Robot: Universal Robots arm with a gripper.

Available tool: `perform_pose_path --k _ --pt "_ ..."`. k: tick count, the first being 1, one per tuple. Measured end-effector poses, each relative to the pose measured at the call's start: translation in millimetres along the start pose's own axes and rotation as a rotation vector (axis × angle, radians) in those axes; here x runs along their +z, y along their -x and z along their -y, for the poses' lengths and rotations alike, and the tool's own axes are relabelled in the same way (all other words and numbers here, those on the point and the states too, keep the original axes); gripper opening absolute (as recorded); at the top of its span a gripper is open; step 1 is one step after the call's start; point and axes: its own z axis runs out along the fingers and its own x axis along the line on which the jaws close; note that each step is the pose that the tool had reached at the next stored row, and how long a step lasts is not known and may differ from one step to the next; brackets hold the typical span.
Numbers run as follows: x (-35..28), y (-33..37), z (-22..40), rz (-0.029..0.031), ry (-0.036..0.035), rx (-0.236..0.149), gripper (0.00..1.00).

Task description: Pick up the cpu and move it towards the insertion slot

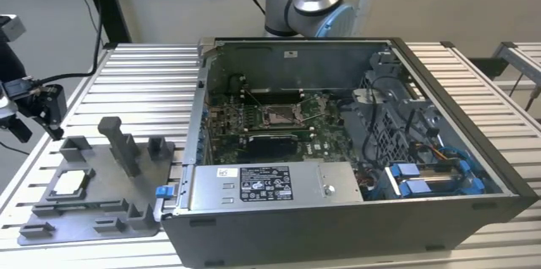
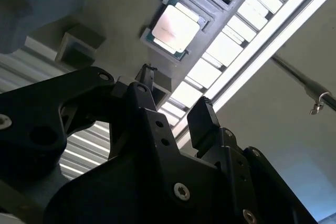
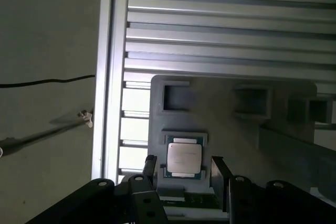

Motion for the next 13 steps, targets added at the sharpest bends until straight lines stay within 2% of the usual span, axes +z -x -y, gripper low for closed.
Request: perform_pose_path --k 13 --pt "16.5 -0.2 0.6 -0.0001 0.0000 0.000 0.00"
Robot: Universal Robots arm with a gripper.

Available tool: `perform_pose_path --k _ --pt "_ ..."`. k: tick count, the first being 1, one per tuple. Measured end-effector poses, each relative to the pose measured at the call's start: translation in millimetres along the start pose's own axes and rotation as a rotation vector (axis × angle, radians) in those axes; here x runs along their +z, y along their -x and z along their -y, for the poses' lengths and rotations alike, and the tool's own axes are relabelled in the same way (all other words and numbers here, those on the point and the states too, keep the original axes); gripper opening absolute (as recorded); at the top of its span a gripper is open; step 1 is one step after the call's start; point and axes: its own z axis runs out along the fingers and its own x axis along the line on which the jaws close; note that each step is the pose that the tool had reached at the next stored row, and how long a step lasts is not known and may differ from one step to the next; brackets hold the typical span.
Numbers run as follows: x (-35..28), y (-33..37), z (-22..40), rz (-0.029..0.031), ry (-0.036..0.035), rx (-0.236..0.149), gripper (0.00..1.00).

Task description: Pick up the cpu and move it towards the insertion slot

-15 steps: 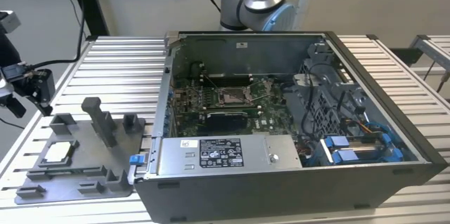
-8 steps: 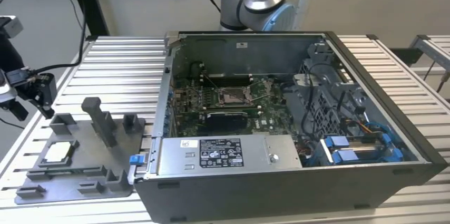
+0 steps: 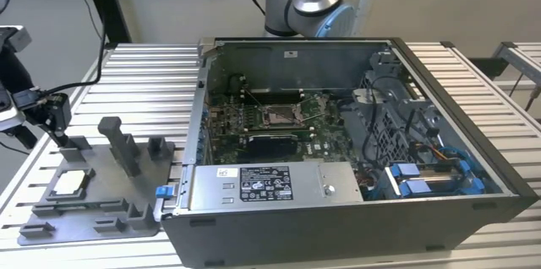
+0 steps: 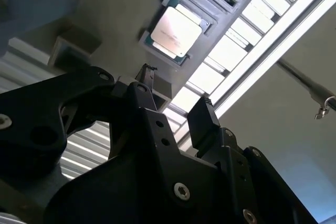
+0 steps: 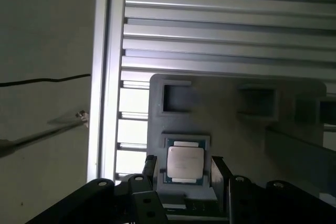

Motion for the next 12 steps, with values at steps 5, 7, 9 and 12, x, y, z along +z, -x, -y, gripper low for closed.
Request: perform_pose_path --k 5,7,9,12 --pt "9.0 0.0 0.3 0.0001 0.0001 0.000 0.00" --pt "12.6 0.0 0.5 0.0000 0.0000 0.000 0.00" --pt "16.2 0.0 0.6 0.0000 0.0000 0.000 0.00" --pt "21.7 0.0 0.8 0.0001 0.0001 0.000 0.00"
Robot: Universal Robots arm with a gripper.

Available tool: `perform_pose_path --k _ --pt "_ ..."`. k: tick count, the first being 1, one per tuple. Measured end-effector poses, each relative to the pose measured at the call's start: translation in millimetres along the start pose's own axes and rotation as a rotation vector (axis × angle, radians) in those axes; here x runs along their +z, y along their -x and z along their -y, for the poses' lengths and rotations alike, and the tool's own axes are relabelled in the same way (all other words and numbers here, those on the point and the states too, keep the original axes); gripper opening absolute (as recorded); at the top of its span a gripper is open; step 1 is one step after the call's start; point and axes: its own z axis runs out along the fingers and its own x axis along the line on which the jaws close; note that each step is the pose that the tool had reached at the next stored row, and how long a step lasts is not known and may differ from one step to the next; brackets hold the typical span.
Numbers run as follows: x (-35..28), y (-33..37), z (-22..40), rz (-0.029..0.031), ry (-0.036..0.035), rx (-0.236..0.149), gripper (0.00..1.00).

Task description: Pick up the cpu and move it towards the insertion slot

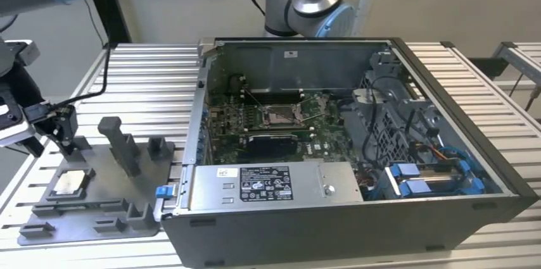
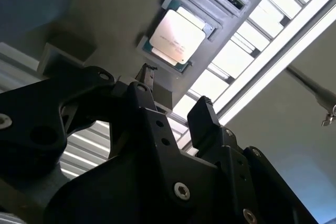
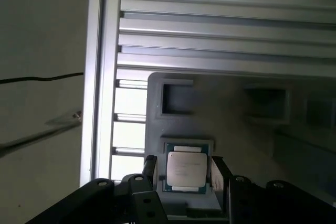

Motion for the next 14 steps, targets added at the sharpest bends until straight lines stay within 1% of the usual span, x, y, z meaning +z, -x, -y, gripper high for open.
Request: perform_pose_path --k 5,8,13,14 --pt "8.3 0.0 0.3 0.0000 0.0000 0.000 0.00" --pt "9.6 -0.1 0.4 -0.0008 -0.0001 0.000 0.00" --pt "10.4 -0.3 1.4 -0.0043 0.0002 0.000 0.00" --pt "10.4 -0.3 1.5 -0.0051 0.0002 0.000 1.00"
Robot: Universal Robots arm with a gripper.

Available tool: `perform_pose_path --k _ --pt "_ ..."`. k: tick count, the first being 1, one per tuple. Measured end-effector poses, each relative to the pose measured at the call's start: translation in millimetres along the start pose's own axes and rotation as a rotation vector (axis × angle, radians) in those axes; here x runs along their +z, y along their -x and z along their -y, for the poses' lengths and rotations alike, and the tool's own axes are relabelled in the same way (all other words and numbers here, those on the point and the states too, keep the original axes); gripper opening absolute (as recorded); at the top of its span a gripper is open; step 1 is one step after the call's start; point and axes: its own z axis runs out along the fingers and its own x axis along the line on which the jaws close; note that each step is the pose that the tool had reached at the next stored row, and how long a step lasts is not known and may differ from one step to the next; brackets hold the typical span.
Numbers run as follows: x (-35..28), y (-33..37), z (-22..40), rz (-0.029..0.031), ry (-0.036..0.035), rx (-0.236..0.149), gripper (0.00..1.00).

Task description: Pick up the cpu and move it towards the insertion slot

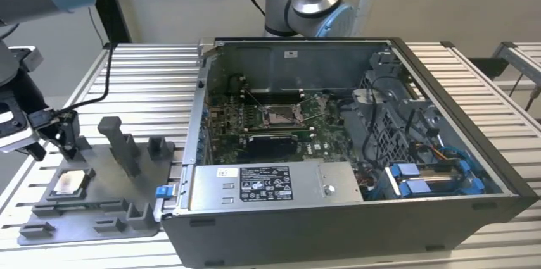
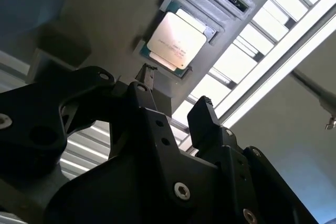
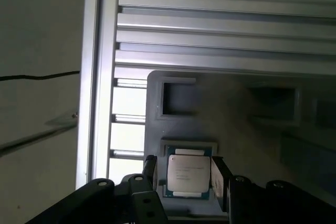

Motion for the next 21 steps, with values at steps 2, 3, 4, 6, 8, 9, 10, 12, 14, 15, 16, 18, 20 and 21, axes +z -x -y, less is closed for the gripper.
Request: perform_pose_path --k 2,3,4,6,8,9,10,12,14,15,16,18,20,21 --pt "0.1 0.0 0.2 -0.0027 -0.0002 0.000 1.00" --pt "0.6 0.0 0.4 -0.0028 -0.0001 0.000 1.00" --pt "1.9 0.0 0.6 -0.0027 0.0000 0.000 1.00" --pt "5.3 0.0 1.7 -0.0030 -0.0001 0.000 1.00" --pt "8.9 0.0 2.7 -0.0029 -0.0001 0.000 1.00" --pt "10.6 0.0 3.3 -0.0029 -0.0001 0.000 1.00" --pt "11.9 0.0 4.0 -0.0029 -0.0001 0.000 1.00" --pt "14.7 0.0 5.4 -0.0029 0.0000 0.000 1.00" --pt "17.2 0.1 6.7 -0.0030 -0.0001 0.000 1.00" --pt "18.2 0.5 7.5 -0.0030 -0.0001 0.000 1.00" --pt "19.1 1.0 8.4 -0.0030 -0.0001 0.000 1.00" --pt "20.6 2.1 10.3 -0.0030 -0.0003 0.000 1.00" --pt "22.0 3.3 12.5 -0.0028 -0.0003 0.000 1.00" --pt "22.6 3.8 13.7 -0.0029 -0.0004 0.001 1.00"
